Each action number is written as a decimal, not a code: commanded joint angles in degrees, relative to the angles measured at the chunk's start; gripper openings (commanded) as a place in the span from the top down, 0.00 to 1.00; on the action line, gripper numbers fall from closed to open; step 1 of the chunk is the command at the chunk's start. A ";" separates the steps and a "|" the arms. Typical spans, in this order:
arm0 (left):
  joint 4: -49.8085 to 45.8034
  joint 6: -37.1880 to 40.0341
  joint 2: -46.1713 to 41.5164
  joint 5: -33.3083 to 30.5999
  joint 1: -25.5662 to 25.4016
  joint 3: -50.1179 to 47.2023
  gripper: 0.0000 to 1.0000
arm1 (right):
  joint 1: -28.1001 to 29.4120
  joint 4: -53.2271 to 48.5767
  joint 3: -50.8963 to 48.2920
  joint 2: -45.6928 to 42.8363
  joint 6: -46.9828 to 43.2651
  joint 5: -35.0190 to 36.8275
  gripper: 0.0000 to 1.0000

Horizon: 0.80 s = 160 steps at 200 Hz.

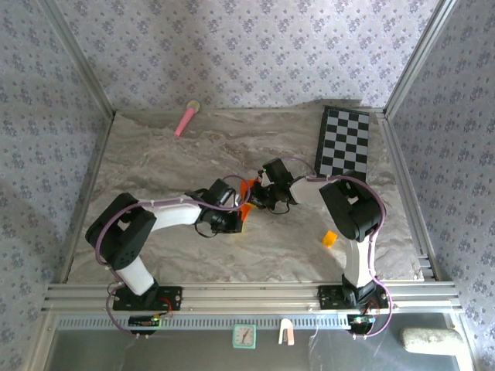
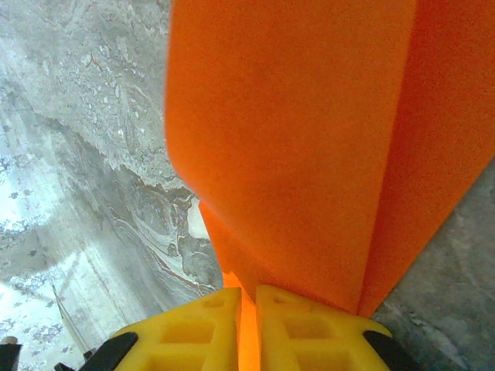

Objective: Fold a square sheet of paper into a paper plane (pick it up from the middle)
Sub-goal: Fold the wing for the fifth time at the center of the table.

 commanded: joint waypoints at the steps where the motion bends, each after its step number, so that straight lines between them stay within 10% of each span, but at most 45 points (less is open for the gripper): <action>1: -9.54 1.25 -2.96 -0.49 -0.55 -1.25 1.00 | 0.18 -7.20 -1.77 4.32 0.89 7.08 0.85; 160: 11.23 -11.28 0.58 -4.27 2.37 -0.09 1.00 | 3.06 -5.10 -3.31 0.50 8.85 6.90 0.86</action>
